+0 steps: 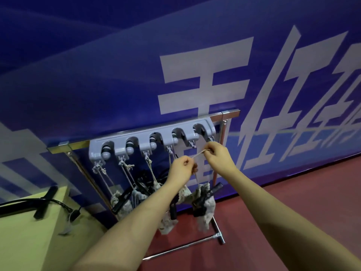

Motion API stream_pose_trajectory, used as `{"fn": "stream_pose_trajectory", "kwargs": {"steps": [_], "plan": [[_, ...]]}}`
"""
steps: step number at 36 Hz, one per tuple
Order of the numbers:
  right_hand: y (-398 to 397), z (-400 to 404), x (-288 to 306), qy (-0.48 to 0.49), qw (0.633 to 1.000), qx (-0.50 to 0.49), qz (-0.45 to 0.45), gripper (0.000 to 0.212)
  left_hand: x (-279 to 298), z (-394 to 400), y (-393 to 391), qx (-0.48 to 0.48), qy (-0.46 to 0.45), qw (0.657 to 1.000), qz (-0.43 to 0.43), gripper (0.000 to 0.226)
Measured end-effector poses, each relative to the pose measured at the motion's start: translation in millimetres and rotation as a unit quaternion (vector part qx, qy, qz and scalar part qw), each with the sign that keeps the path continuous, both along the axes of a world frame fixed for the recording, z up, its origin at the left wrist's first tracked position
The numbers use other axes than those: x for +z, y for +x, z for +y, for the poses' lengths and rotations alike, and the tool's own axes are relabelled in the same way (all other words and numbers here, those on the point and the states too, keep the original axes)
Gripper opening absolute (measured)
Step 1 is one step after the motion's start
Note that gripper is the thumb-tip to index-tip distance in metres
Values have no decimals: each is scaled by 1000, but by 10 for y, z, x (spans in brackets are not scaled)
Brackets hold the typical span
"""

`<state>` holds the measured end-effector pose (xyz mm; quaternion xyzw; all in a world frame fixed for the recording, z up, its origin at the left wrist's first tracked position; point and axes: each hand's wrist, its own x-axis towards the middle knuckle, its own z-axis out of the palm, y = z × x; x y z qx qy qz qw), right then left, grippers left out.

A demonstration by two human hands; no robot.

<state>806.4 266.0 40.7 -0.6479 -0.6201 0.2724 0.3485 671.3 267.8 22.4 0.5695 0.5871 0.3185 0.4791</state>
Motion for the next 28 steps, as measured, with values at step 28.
{"fn": "stream_pose_trajectory", "kwargs": {"steps": [28], "plan": [[-136,356,-460,-56,987,-44,-142,25,-187,406,114,-36,25,982,183,22]]}}
